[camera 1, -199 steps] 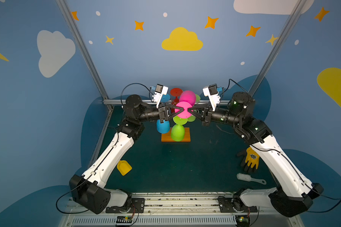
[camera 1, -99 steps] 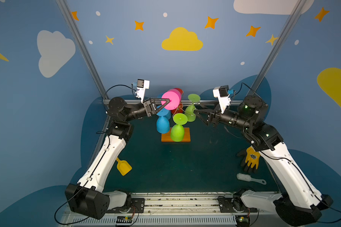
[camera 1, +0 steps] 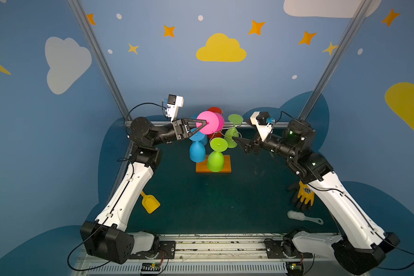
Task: Take the wine glass off the wine glass rack
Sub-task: Pick up the wine glass from the wine glass rack.
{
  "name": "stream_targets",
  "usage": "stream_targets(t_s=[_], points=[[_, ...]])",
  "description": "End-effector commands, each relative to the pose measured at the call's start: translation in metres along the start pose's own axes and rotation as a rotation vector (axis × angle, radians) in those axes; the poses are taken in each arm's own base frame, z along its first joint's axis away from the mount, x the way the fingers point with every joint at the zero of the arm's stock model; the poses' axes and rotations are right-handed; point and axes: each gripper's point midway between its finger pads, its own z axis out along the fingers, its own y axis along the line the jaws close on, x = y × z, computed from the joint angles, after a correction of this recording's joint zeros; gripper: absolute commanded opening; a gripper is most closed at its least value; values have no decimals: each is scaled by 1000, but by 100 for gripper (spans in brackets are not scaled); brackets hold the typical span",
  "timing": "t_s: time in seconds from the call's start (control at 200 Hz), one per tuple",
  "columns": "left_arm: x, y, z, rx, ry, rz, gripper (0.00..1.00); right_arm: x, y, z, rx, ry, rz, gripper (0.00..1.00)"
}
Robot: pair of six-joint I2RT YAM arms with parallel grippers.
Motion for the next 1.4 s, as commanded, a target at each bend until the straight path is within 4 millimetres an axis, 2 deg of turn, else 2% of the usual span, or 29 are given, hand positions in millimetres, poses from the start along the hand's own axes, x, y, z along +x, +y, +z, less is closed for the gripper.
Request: stream_targets(t_s=[0.0,0.24,0.451,0.631,0.931,1.252,1.397], points=[[-7,-11,1,19,3,2,3,-20,8,6,-57,-120,-154,90],[-8,-10,1,18,-5,-19,3,-22,16,30,-152,-160,-199,90],[-11,-15,1,30,-18,-19,3,-17,15,54,-186,-151,-207,90],[-14,-18,2,49,-27,-34,3,-19,15,67,-219,-157,-205,90],[-15,-22,2,59,-35,-40,3,-8,18,92,-264,-113,-201,90],[-15,-28,1,71,-42,-42,3,4,22,105,-264,-65,-188,89],[-16,-28,1,74,-45,-46,3,8,18,106,-234,-45,-176,79]])
